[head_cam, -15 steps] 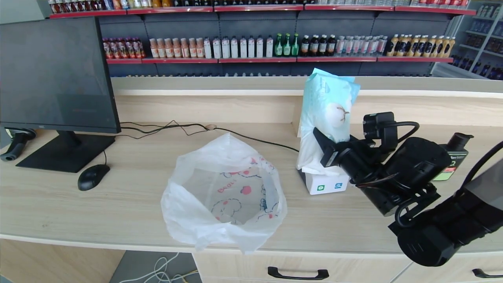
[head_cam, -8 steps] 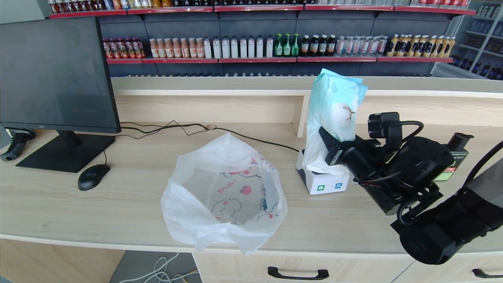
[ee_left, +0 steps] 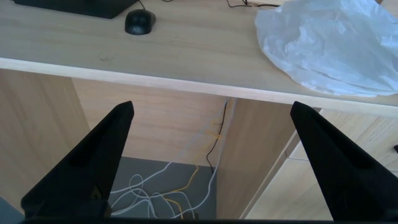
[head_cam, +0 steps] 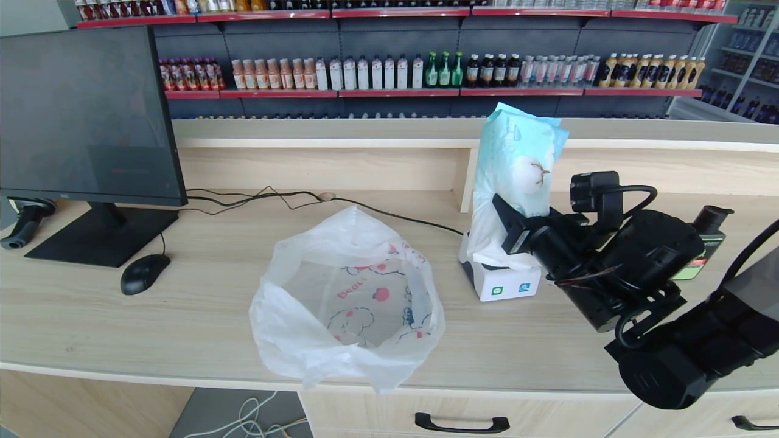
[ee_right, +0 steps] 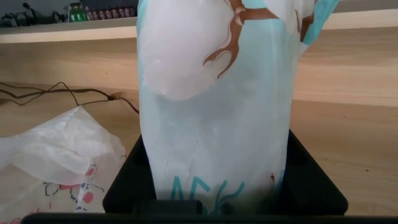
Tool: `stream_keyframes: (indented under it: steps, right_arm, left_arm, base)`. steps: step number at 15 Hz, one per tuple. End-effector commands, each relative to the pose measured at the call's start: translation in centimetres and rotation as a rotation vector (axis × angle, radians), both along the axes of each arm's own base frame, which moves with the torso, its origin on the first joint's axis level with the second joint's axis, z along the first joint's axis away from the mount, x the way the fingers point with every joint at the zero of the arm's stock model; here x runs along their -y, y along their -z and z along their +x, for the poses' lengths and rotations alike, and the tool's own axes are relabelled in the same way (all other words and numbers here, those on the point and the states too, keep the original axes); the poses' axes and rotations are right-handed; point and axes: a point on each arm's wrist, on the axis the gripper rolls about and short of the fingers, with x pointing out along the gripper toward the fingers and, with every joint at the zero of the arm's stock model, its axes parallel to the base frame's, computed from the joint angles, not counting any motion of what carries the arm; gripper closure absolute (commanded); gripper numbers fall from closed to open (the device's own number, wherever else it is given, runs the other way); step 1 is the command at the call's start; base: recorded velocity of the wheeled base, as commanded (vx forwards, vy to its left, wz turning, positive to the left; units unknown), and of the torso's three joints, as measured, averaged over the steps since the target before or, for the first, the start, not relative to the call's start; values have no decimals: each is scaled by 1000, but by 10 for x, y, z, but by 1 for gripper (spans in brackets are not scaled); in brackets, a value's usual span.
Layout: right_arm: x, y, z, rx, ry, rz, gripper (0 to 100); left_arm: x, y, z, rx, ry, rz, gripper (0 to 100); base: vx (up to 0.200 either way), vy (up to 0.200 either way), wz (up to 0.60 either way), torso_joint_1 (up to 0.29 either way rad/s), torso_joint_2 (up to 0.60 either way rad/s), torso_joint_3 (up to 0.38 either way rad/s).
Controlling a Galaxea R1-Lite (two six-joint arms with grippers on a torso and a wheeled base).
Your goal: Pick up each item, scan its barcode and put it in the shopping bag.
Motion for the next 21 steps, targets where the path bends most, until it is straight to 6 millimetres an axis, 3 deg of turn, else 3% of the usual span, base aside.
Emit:
stream_keyframes:
  steps: [1, 7, 12, 18, 21]
  right_arm:
    - [-6, -10, -10, 27, -29, 10, 100]
    - [-46, -28, -77, 61, -247, 1, 100]
    - [-47, -23, -81, 41, -258, -10, 100]
    - [-48, -27, -80, 57, -260, -5, 100]
    - [-48, -22, -81, 41, -257, -15, 100]
  left_arm:
    - [0, 0, 0, 0, 0, 0, 0]
    - [0, 0, 0, 0, -1, 0, 0]
    - [0, 0, 0, 0, 0, 0, 0]
    - [0, 0, 0, 0, 0, 0, 0]
    - [0, 0, 0, 0, -1, 0, 0]
  base:
    - [0, 0, 0, 0, 0, 0]
    - [0, 0, 0, 0, 0, 0]
    - [0, 0, 0, 0, 0, 0]
    - [0, 0, 600, 4, 4, 2]
    - [0, 0, 0, 0, 0, 0]
